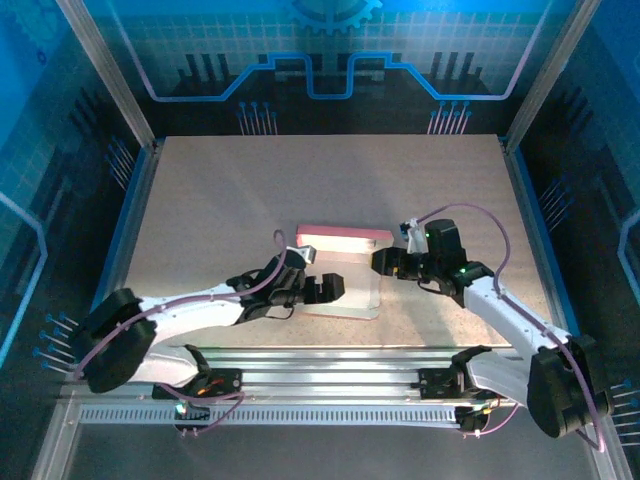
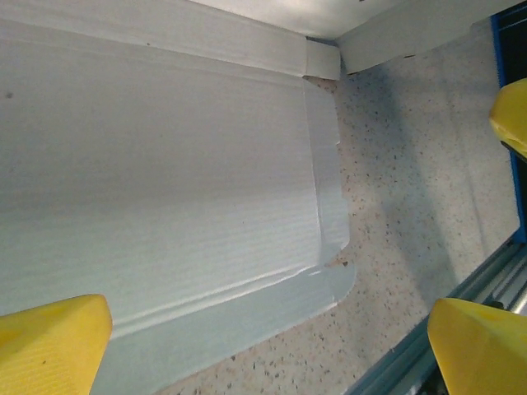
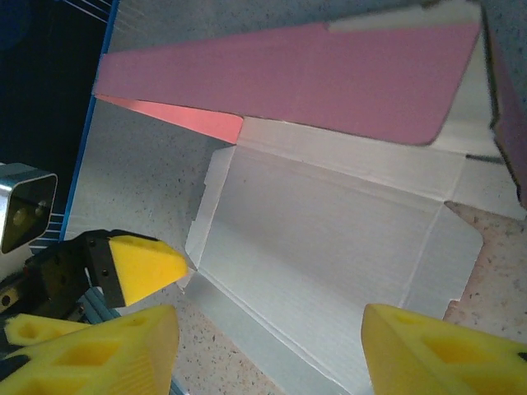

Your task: Fold the paper box

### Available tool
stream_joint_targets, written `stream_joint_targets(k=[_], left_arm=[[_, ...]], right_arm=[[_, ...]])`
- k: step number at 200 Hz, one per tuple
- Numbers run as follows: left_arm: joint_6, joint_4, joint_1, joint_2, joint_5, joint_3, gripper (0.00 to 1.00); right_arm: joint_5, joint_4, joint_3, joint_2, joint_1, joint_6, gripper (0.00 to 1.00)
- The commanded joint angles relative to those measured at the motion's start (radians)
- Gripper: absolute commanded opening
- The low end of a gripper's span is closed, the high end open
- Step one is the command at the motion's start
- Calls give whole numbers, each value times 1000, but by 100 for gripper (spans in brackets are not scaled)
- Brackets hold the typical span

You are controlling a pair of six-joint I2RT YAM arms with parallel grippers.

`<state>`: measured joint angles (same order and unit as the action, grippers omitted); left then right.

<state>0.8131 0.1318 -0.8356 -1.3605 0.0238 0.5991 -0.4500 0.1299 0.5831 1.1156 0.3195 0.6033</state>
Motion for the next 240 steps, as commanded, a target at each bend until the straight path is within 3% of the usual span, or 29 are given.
stream_joint_targets(k=[1, 45, 132, 240], left_arm=[[-3, 36, -27, -72, -50, 44, 99], [-1, 45, -51, -162, -77, 59, 99], [-6, 20, -53, -170, -73, 25, 99], [-2, 44, -54, -179, -69, -2, 99]], right_arm=[[-15, -67, -6, 36, -4, 48, 59], [46, -174, -44, 116, 1, 86, 54], [165, -362, -56, 289, -20, 119, 54], [245, -371, -2, 411, -36, 85, 51]])
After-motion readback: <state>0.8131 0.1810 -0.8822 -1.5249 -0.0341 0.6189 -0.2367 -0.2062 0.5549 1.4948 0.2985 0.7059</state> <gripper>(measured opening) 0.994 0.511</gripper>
